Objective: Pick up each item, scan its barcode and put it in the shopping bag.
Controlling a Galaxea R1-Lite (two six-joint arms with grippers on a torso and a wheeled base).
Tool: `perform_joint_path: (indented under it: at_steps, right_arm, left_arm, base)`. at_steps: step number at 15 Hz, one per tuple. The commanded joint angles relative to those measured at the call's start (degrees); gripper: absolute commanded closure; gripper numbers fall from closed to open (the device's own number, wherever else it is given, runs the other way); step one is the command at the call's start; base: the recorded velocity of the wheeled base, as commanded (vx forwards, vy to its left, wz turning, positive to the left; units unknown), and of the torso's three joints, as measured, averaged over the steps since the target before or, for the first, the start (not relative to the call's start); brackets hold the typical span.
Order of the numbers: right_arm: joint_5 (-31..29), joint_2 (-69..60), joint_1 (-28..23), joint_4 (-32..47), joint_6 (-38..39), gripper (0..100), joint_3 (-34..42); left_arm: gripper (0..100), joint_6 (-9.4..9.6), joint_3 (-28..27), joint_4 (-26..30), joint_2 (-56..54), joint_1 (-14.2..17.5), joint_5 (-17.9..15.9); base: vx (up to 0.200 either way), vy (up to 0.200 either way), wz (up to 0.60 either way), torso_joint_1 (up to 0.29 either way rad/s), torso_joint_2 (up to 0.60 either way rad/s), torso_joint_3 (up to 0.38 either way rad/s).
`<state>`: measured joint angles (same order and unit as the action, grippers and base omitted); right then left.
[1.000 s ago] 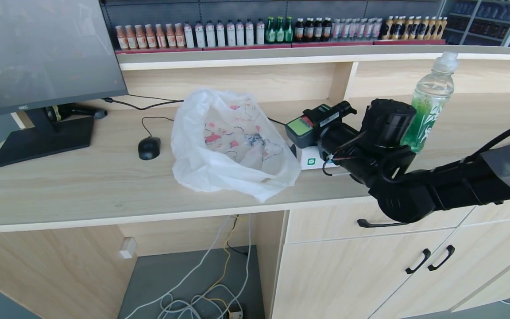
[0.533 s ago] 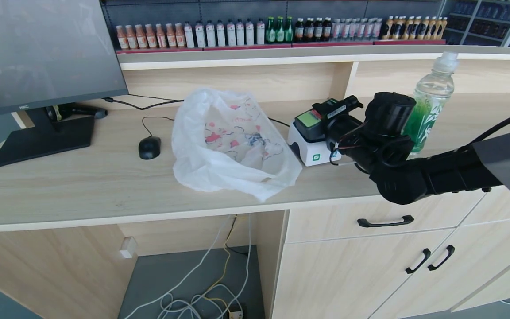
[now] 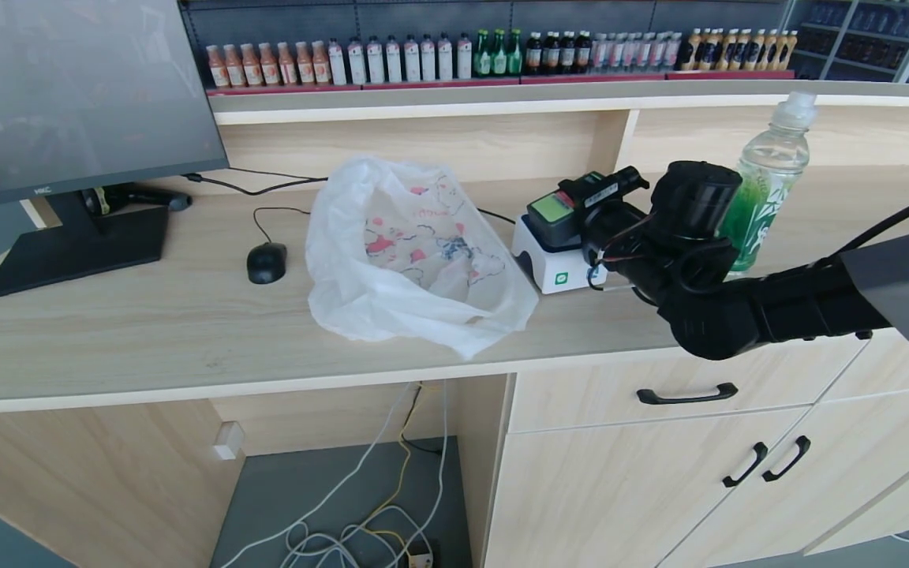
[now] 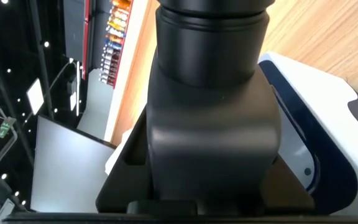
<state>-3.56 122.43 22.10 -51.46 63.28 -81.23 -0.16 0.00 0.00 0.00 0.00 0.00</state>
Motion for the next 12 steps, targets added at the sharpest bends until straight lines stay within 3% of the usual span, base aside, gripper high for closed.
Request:
perform_joint_path:
  at_steps: [1,12]
  right_arm:
    - [-0.04,-0.44,-0.39,-0.05,0.00,100,0.01]
    - [-1.80,-14.24,1.28,-0.40,-1.41,100,3.53]
  left_arm:
    - [0,-0.02,0.00,0.00,0.00,0.00,0.00]
    - [0,-0.02,0.00,0.00,0.00,-0.09,0.00]
  base:
    - [0.000,0.000,0.00,0.000,0.00,0.000]
    - [0.000,0.000,0.00,0.000,0.00,0.000]
